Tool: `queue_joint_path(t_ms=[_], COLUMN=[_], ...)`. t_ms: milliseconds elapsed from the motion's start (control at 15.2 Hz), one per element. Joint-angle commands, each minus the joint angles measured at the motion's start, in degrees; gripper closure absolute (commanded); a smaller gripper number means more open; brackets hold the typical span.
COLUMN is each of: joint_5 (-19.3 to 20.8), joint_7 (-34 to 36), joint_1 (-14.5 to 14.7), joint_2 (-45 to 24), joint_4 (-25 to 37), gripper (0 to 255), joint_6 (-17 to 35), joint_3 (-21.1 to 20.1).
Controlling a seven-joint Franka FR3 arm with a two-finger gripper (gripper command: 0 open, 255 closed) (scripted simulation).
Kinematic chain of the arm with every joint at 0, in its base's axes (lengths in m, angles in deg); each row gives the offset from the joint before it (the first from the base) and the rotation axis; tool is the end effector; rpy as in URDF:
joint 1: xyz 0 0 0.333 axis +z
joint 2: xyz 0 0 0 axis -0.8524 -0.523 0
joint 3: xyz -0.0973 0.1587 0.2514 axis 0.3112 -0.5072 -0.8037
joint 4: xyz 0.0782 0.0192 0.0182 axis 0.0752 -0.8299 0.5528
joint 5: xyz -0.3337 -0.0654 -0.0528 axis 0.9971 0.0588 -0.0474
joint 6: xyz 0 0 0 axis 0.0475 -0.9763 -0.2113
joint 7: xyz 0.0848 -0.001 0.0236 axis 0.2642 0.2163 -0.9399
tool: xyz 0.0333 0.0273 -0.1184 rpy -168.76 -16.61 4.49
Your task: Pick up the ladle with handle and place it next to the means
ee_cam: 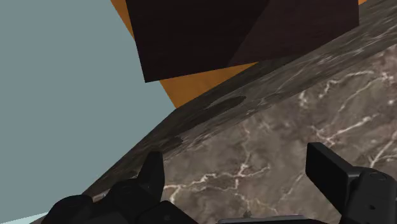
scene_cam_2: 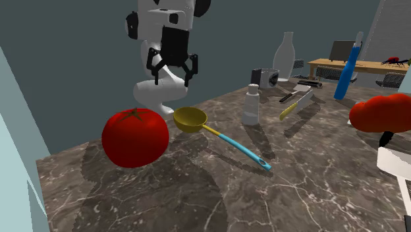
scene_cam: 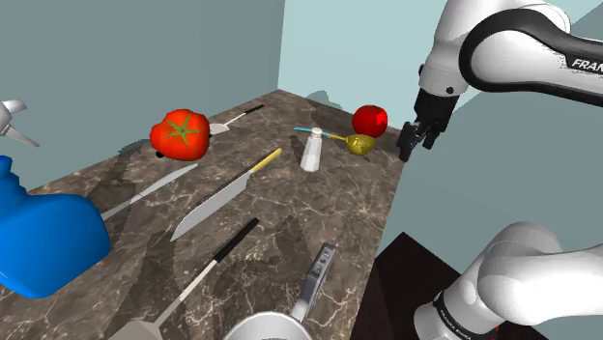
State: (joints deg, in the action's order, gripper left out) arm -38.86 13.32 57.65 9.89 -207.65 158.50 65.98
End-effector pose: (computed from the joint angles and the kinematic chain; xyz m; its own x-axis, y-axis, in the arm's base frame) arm 0.2466 -0.0056 0.5634 0.9905 -0.1357 -0.0234 -0.1305 -0.9793 0.1550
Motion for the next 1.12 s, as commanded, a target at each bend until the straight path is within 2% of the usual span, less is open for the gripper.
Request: queue_joint_path(t_ms=[0, 528, 1056], joint_5=[0.0, -3.6, -11.8], joint_7=[0.0, -14.7, -30.1], joint_1=[0.0, 3.6, 6.4], joint_2=[0.0, -19.6, -40.1], joint_4=[0.0, 12.2, 30.0], gripper=[0, 0, 0], joint_6=[0.0, 6.2, 5.5], joint_3=[0.0, 7.4, 11.6])
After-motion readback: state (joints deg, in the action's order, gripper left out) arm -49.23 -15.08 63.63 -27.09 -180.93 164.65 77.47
